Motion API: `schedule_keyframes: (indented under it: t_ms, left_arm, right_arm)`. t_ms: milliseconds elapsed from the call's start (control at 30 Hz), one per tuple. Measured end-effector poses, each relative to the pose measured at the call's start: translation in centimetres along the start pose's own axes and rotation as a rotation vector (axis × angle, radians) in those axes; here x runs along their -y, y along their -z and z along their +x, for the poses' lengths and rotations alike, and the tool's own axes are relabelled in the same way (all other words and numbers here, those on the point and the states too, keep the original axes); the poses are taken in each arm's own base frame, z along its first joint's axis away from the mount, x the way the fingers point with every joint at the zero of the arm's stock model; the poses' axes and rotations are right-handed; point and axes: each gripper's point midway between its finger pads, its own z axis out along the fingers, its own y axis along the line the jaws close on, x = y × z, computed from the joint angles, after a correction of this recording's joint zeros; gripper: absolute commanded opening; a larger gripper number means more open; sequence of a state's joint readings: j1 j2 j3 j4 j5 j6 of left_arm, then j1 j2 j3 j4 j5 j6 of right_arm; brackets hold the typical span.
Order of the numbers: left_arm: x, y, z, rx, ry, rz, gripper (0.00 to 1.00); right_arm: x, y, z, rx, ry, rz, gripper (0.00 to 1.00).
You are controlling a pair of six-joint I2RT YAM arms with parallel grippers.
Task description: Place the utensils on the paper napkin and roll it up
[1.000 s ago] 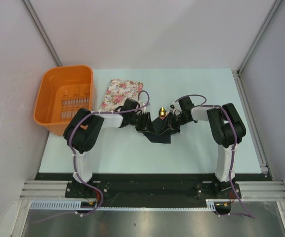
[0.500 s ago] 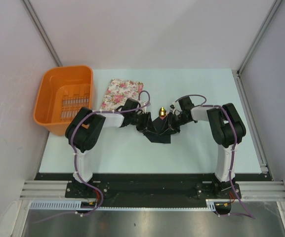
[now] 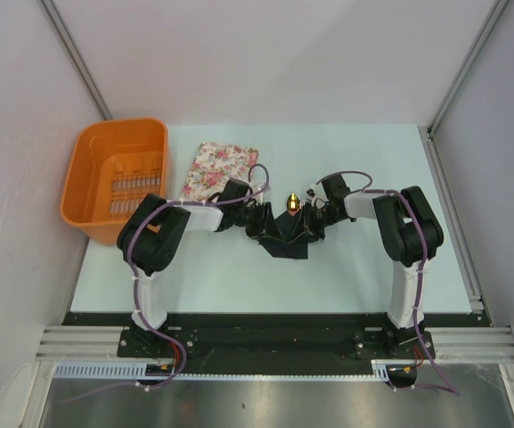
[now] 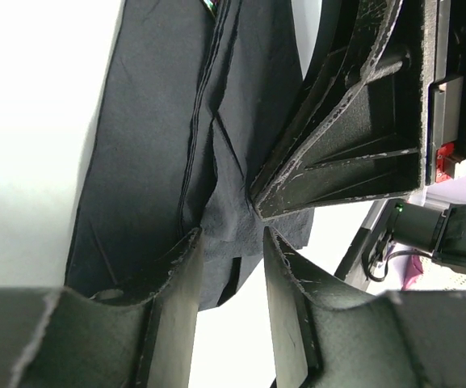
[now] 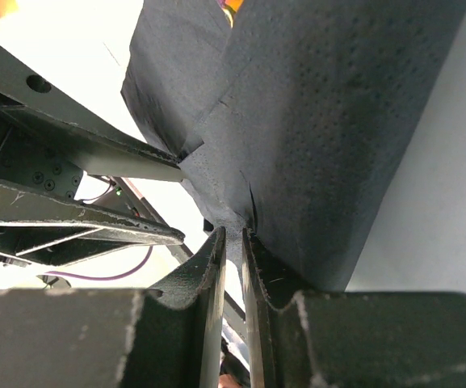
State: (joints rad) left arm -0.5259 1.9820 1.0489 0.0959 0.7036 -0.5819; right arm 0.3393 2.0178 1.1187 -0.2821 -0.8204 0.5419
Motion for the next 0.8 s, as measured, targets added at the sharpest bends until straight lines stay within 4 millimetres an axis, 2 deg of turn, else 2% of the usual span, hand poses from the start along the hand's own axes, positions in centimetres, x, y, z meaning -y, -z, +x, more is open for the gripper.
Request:
schedule_keyframes:
  t_ms: [267, 500, 600, 733, 800]
  left_arm:
    - [0.73, -0.44, -0.19, 0.012, -0.010, 0.019, 0.41]
    - [0.57, -0.86, -0.32, 0.013, -0.012, 0.024, 0.40]
    - [0.58, -0.95, -0.46, 0.013, -0.013, 0.020, 0.34]
    - [0.29, -1.04, -0.51, 0.015, -0.009, 0.005, 0.22]
    - [0.14, -1.04, -0.43, 0.012, -0.004, -0.005, 0.20]
  right_arm:
    - [0.00, 0.00, 0.00, 0.000, 0.000, 0.000, 0.18]
    - [0.01, -0.01, 0.00, 0.000, 0.000, 0.000, 0.18]
    - [0.04, -0.04, 0.00, -0.001, -0.001, 0.000, 0.18]
    - [0.03, -0.04, 0.00, -0.001, -0.001, 0.000, 0.18]
    - [0.04, -0.04, -0.01, 0.000, -0.001, 0.000, 0.18]
